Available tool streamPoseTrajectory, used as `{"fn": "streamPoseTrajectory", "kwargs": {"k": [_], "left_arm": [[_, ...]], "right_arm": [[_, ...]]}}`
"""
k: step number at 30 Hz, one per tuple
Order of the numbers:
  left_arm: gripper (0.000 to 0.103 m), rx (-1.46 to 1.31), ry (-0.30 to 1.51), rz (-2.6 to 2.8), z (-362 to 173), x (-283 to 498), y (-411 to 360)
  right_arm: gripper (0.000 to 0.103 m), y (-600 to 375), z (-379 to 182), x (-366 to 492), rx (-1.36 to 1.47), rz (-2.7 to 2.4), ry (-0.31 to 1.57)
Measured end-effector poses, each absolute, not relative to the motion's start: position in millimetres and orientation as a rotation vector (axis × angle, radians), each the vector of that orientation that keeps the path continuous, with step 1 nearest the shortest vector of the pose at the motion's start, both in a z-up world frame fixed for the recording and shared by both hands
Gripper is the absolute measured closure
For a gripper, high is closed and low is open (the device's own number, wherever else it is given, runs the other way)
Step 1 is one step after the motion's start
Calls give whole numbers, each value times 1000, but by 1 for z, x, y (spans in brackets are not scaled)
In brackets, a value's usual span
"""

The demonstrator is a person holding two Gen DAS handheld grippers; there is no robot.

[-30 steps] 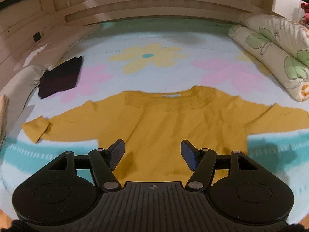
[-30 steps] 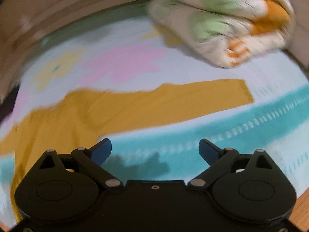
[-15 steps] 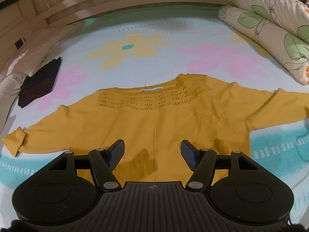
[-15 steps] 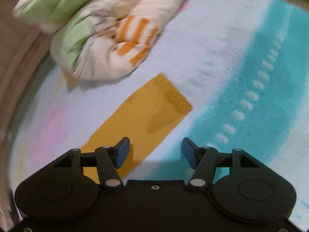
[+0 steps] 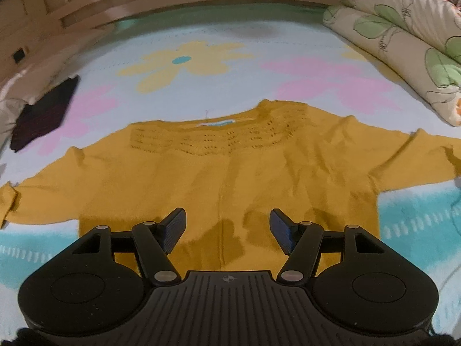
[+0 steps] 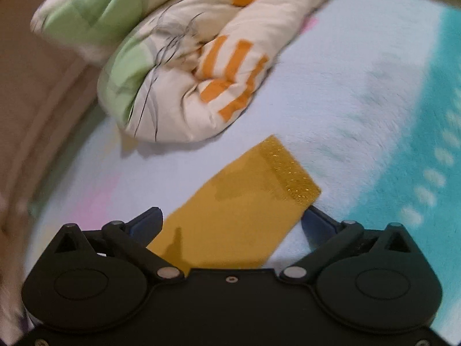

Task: Fold small clothes
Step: 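Move the right tool to a sweater sleeve cuff and close on it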

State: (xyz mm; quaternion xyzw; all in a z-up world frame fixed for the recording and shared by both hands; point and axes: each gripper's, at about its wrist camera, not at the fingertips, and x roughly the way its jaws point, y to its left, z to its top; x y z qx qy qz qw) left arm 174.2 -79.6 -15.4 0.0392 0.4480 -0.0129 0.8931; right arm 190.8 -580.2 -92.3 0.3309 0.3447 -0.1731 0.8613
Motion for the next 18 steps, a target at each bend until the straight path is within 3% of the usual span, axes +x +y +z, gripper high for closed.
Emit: {"fn": "streamPoseTrajectory", "kwargs": {"k": [4,6,7,8,10,13,18], "left_arm": [[40,68,954,-53,-13,179,-75],[40,89,944,-47,-9,179,-73],[40,95,940,-42,-6,180,-71],[40,93,941,-38,-3,181,-68],[40,60,951,-50,3,185,-60],[40,38,981,-54,13,193,-46],[40,122,930,-56,35,199,-31]], "right_arm": [[0,-569,-91,196,596,-378,752],[12,-565,-90,199,556,-393,772],[47,-562,-88,199,515,-418,781],[72,-558,-85,201,447,-467,804],[91,-563,-81,201,451,-478,831],[91,-579,-70,190,617,-471,806],[91,-589,-30,164,586,-522,780]]}}
